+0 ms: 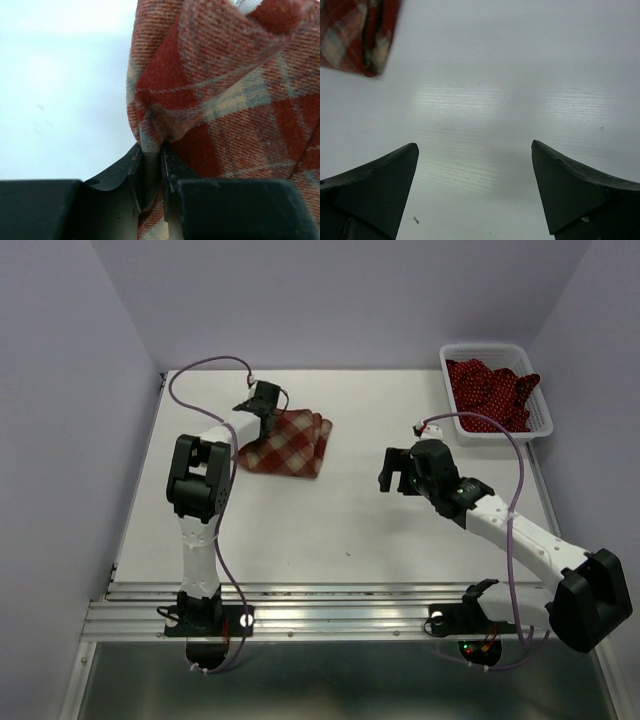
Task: Fold and stack the skirts
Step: Neatly place the folded skirt to the corner
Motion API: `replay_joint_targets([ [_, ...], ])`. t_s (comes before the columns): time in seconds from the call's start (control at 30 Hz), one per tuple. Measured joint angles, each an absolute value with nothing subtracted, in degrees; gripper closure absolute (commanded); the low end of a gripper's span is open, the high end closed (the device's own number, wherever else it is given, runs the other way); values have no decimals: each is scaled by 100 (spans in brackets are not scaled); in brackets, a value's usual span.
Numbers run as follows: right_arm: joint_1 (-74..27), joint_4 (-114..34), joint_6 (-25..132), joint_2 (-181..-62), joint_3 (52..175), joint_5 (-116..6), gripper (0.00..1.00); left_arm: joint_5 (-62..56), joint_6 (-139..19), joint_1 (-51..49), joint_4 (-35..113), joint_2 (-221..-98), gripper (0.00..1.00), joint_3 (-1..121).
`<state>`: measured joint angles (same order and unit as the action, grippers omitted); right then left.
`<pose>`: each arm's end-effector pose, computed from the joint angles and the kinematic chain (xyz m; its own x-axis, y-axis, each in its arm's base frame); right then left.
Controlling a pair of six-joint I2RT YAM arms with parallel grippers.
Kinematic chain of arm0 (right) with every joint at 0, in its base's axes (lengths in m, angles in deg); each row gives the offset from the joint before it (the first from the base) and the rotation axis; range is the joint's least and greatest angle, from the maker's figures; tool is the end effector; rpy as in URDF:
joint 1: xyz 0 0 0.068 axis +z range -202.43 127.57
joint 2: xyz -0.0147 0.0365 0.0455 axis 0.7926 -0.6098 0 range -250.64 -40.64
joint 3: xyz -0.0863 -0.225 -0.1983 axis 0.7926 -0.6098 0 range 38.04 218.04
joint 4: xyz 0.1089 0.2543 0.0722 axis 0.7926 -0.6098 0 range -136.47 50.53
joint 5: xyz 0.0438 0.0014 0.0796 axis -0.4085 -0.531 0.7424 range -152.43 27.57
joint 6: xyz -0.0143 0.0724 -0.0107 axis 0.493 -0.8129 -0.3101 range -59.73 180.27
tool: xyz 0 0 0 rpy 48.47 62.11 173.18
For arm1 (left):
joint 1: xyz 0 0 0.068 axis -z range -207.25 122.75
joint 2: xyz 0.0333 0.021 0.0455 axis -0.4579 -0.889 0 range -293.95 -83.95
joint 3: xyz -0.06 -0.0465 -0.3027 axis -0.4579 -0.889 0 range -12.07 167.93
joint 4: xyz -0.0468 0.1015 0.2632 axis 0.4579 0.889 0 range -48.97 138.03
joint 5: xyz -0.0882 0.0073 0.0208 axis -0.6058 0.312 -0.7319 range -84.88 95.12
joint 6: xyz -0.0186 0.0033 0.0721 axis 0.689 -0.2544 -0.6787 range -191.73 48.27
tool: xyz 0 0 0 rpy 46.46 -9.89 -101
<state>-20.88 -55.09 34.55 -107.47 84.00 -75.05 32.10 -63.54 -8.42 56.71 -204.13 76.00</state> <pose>0.2485 0.1365 0.2724 -0.6132 0.1204 -0.7807 -0.1051 0.9671 0.2317 0.5028 -0.1415 0.1873 -0.6938 0.1026 -0.7129 -0.1005 0.9663 0.2369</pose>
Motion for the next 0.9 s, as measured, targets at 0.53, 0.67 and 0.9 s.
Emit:
replay_joint_targets([
  [0.53,-2475,-5565,3735,-12161,9086,-8045,0,3462,-8887,-2772,5378,-22463,100,10523],
  [0.67,-2518,-5572,3772,-12395,9289,-8093,0,3317,-8800,-3006,5616,-23093,100,11576],
  [0.9,-2542,-5559,3829,-12589,9488,-8117,0,3046,-8632,-3395,5625,-23178,100,11932],
])
